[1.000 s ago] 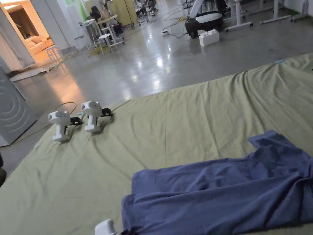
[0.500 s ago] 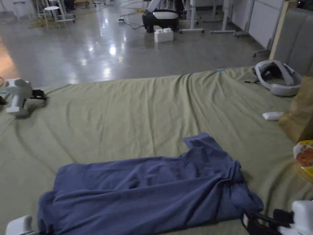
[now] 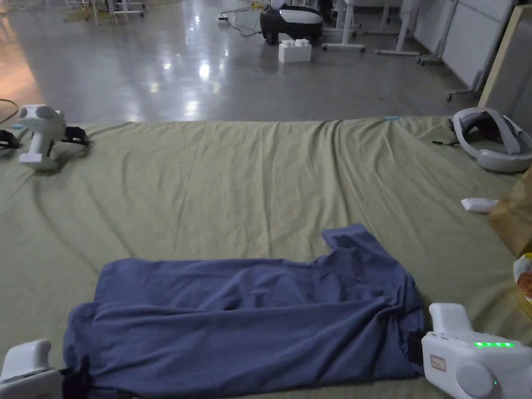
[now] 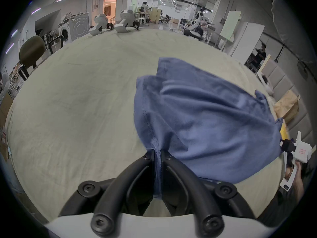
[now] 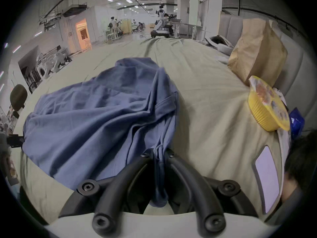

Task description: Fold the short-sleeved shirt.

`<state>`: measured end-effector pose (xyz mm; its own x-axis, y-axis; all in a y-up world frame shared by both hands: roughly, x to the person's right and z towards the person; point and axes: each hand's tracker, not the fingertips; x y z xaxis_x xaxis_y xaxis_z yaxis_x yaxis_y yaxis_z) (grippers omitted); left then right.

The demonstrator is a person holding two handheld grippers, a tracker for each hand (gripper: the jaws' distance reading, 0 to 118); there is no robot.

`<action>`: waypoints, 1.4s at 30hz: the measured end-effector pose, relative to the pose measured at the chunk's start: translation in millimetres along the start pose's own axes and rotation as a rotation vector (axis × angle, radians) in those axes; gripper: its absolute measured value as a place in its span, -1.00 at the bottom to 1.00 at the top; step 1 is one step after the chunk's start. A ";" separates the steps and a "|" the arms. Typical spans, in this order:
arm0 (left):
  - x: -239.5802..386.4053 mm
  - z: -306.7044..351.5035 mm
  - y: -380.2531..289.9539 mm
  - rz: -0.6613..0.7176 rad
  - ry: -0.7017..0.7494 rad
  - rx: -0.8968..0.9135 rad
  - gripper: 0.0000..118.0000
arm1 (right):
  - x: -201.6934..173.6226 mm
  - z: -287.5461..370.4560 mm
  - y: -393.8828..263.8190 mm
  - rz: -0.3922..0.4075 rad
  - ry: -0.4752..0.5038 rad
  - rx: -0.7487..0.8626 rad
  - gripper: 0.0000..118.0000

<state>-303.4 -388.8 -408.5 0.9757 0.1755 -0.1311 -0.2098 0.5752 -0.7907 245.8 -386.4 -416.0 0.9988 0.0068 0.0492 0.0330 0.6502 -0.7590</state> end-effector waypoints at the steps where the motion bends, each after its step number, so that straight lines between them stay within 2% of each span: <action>1: -2.2 14.5 0.5 0.017 -0.012 0.040 -0.84 | 0.0 11.6 1.2 -0.023 -0.024 0.036 -0.79; 5: -15.1 72.1 2.9 0.089 -0.044 0.131 -0.85 | 2.3 61.2 -5.0 -0.025 -0.059 0.084 -0.79; 7: -16.9 97.5 -8.0 0.058 -0.048 0.131 -0.85 | 5.3 82.2 -16.1 -0.014 -0.063 0.084 -0.79; 9: -22.7 118.3 -22.8 0.038 -0.050 0.133 -0.85 | 8.6 103.5 -32.8 0.006 -0.108 0.093 -0.79; 12: -31.5 144.5 -55.8 0.055 -0.070 0.118 -0.84 | 21.2 131.6 -67.5 -0.039 -0.084 0.063 -0.79; 14: -35.4 150.9 -80.2 0.054 -0.080 0.088 -0.84 | 24.4 140.5 -90.5 -0.036 -0.091 0.035 -0.79; 17: -40.1 152.6 -109.0 0.073 -0.183 0.128 -0.84 | 25.4 133.3 -115.1 -0.007 -0.072 -0.013 -0.79; 18: -40.2 148.6 -112.6 0.100 -0.173 0.108 -0.80 | 25.3 128.6 -119.6 0.026 -0.049 -0.026 -0.77; 19: -42.3 144.3 -115.1 0.122 -0.139 0.101 -0.32 | 24.1 124.7 -121.7 0.042 -0.072 -0.029 -0.58; 20: -44.5 142.4 -117.4 0.128 -0.144 0.108 0.34 | 24.6 123.4 -123.8 0.037 -0.078 -0.012 -0.27; 21: -46.6 142.2 -118.5 0.139 -0.140 0.119 0.77 | 25.2 123.3 -123.0 0.030 -0.078 -0.009 0.09; 22: -47.2 144.3 -116.8 0.137 -0.134 0.116 0.83 | 28.1 125.1 -120.8 0.000 -0.068 -0.013 0.26; 24: -47.2 165.0 -113.2 0.138 -0.134 0.218 0.83 | 33.5 139.7 -118.0 -0.072 -0.034 0.053 0.28; 25: -45.1 177.0 -110.1 0.109 -0.118 0.252 0.83 | 35.7 151.9 -113.8 -0.073 -0.018 0.095 0.28; 31: 2.1 292.4 -94.9 -0.127 -0.092 0.616 0.83 | 7.4 258.3 -85.1 0.051 0.057 0.449 0.39; 35: 51.4 356.8 -101.4 -0.220 -0.056 0.825 0.83 | -22.4 322.3 -76.0 0.111 0.104 0.668 0.45; 39: 80.8 381.1 -108.9 -0.300 -0.024 0.913 0.80 | -41.2 353.0 -66.1 0.109 0.156 0.727 0.45; 41: 90.7 386.2 -111.0 -0.331 -0.051 0.903 0.61 | -47.8 360.6 -63.6 0.126 0.178 0.736 0.44; 42: 102.0 388.3 -111.0 -0.353 -0.055 0.912 0.35 | -51.5 363.8 -63.8 0.139 0.185 0.742 0.39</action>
<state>-205.3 -124.5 -101.9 0.9924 -0.1011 0.0706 0.1021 0.9947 -0.0103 178.8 -151.9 -133.9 0.9840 0.0412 -0.1735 -0.0615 0.9916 -0.1137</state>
